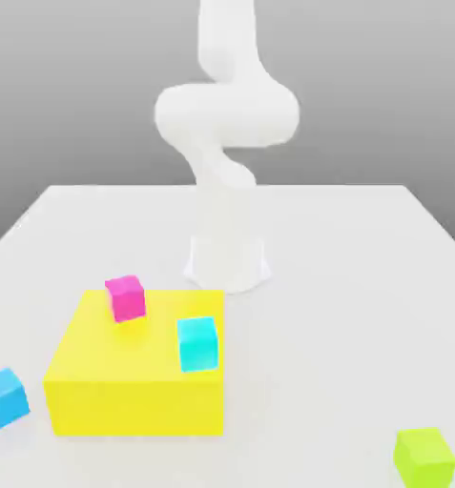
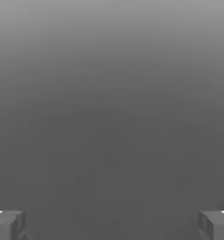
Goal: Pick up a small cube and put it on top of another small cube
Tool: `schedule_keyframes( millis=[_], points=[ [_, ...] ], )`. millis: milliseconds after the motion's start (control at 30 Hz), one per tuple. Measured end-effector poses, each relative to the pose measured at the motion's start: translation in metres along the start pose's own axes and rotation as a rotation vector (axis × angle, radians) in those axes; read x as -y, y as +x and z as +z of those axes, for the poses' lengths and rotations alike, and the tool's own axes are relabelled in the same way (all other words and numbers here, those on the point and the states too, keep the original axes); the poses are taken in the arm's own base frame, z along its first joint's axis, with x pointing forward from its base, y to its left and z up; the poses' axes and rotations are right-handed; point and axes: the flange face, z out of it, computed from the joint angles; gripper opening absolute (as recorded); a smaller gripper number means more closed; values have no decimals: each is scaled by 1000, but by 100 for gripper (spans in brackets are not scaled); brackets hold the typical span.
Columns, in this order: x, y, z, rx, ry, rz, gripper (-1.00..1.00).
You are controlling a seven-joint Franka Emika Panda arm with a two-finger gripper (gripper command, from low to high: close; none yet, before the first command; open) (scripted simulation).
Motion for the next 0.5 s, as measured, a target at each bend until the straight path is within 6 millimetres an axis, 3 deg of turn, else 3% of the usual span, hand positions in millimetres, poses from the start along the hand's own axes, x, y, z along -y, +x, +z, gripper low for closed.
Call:
schedule_keyframes(
  millis=[233,500],
  points=[
    [31,-37,126,201,-26,-352,0],
    [48,-121,257,421,-24,-755,0]
  ],
)
